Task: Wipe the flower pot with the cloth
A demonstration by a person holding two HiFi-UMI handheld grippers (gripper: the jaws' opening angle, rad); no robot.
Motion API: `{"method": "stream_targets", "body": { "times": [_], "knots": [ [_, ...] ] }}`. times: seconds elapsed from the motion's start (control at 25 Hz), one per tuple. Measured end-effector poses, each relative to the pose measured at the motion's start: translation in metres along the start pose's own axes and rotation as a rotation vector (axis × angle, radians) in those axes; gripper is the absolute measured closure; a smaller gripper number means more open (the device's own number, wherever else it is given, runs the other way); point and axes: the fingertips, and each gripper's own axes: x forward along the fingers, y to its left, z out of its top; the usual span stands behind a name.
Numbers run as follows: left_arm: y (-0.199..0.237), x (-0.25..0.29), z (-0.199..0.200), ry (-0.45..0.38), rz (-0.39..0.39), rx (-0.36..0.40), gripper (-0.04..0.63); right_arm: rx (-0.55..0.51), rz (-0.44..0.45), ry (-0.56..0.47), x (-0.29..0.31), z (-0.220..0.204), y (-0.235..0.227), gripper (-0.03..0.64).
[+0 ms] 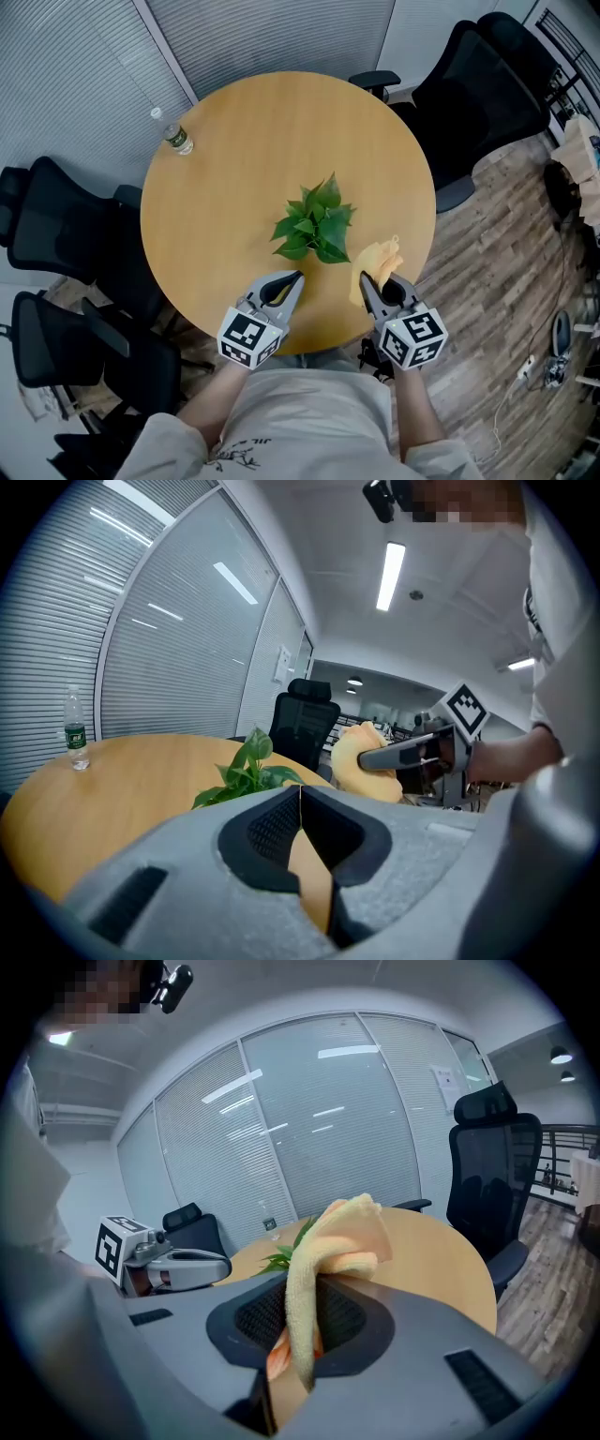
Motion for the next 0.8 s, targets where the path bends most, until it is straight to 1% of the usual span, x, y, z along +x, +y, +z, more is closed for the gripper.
{"method": "stream_targets", "body": {
  "times": [0.16, 0.32, 0.44, 0.48, 0.6, 0.72, 0.8],
  "knots": [
    [0.011, 0.009, -0.017, 0.026, 0.016, 0.002, 0.584, -0.024, 0.002, 0.047, 0.013, -0.015, -0.010, 0.563],
    [0.020, 0.017, -0.037, 0.052, 0.013, 0.008, 0.583, -0.038, -0.004, 0.078, 0.027, -0.027, -0.023, 0.563],
    [0.028, 0.027, -0.058, 0.074, 0.013, -0.016, 0.580, -0.051, -0.008, 0.107, 0.040, -0.039, -0.031, 0.563],
    [0.030, 0.030, -0.067, 0.084, 0.014, -0.029, 0.564, -0.051, -0.008, 0.116, 0.044, -0.044, -0.033, 0.563],
    [0.038, 0.038, -0.086, 0.105, 0.019, -0.054, 0.482, -0.055, -0.012, 0.139, 0.053, -0.057, -0.039, 0.563],
    [0.047, 0.046, -0.097, 0.108, 0.020, -0.056, 0.438, -0.058, -0.016, 0.153, 0.061, -0.066, -0.044, 0.563],
    [0.053, 0.053, -0.103, 0.104, 0.011, -0.048, 0.395, -0.066, -0.018, 0.165, 0.067, -0.072, -0.048, 0.563]
  ]
}}
